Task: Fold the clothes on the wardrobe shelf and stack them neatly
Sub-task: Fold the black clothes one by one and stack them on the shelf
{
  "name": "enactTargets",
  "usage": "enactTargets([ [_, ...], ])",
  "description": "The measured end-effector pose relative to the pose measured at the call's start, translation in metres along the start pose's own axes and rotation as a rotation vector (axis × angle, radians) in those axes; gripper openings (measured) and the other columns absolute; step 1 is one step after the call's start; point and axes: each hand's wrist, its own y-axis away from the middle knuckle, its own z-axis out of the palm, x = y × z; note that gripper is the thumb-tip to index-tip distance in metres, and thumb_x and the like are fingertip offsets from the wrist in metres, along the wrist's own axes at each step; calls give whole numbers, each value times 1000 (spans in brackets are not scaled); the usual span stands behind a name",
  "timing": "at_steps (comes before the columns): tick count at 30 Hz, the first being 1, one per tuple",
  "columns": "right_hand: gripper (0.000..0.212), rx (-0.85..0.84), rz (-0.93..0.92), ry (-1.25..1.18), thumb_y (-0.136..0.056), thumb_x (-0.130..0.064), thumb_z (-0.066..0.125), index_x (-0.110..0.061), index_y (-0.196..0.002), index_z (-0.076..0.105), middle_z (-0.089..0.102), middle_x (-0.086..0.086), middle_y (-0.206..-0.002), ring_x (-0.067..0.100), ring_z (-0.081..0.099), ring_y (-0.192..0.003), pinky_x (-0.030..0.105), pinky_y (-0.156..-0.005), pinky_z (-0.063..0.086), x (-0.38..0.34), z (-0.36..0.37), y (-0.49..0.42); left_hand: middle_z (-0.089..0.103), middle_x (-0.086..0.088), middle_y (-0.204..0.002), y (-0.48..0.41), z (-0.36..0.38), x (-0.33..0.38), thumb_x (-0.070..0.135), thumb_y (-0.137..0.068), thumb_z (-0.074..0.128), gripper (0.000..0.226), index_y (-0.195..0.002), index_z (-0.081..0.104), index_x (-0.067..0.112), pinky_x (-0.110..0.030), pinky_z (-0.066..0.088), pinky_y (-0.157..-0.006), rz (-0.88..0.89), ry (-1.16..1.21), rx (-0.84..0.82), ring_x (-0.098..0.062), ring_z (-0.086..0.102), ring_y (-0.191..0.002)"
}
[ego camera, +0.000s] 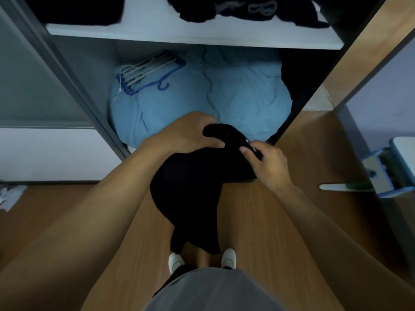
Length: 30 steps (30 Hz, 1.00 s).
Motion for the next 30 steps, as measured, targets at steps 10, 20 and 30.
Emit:
enactTargets([
  [10, 41, -24, -145, -64, -89, 1, 62, -9, -59, 36, 44, 13, -53, 24, 41, -50, 37, -49, 34, -9, 5, -26, 60, 9, -81, 15, -15, -37, 69, -75, 70, 44, -77, 61, 26, -33, 47, -71, -214, -277, 14, -12, 57, -77],
  [20, 36, -139, -298, 121, -88, -7, 61, -10, -60, 41, 55, 5, -64, 25, 54, -62, 47, -60, 48, -23, 4, -35, 61, 7, -71, 41, -18, -68, 71, -79, 64, 42, -64, 57, 32, -32, 38, -66, -353, -330, 55, -17, 58, -76],
  [30, 47, -287, -61, 146, -87, -6, 59, -19, -55, 28, 38, -3, -55, 18, 43, -61, 32, -56, 30, -23, 9, -40, 54, 4, -59, 35, -26, -41, 77, -82, 49, 63, -60, 61, 20, -34, 37, -64, -237, -528, 206, -20, 55, -69],
])
